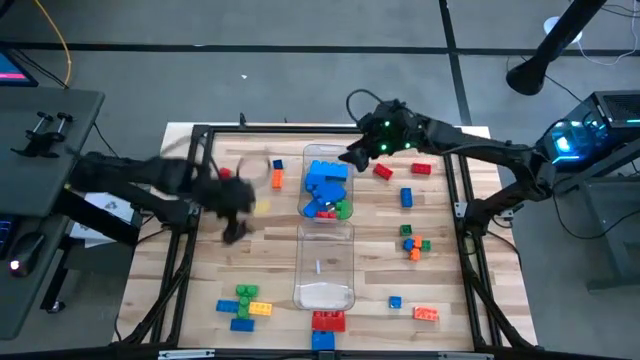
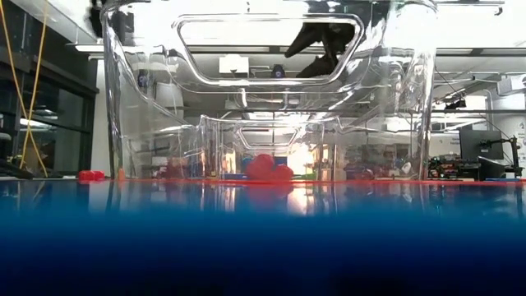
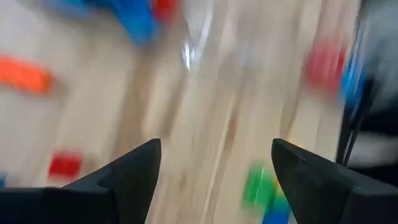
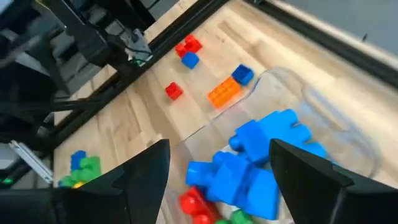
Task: Sort blocks by size
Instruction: Put the large green game piece in the top transparent bin
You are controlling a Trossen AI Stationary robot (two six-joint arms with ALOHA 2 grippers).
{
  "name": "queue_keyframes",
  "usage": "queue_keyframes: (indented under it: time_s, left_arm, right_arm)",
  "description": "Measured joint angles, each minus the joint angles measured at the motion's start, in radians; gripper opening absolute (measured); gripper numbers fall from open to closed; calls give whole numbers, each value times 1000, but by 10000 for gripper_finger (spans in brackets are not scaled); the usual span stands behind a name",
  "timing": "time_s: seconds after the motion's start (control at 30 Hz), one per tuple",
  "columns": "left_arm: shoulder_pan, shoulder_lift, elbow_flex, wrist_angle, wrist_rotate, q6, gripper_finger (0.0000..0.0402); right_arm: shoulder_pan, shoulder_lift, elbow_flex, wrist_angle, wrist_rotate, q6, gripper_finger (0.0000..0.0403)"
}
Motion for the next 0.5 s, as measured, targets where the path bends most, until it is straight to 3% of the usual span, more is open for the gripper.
queue_keyframes:
  time_s: [0.1, 0.27, 0.37, 0.5]
  left_arm:
    - [-209, 79, 2, -91, -18, -79, 285]
    - [-478, 227, -25, 55, -111, -262, 284]
    - [-573, 335, -28, 149, -194, -312, 284]
    - [-620, 459, -28, 145, -187, -286, 284]
  right_arm:
    - [-13, -1, 42, -68, 10, -59, 270]
    - [-17, 2, 46, -104, 25, -112, 271]
    - [-17, 2, 46, -122, 31, -147, 271]
    - [-17, 2, 46, -122, 20, -150, 271]
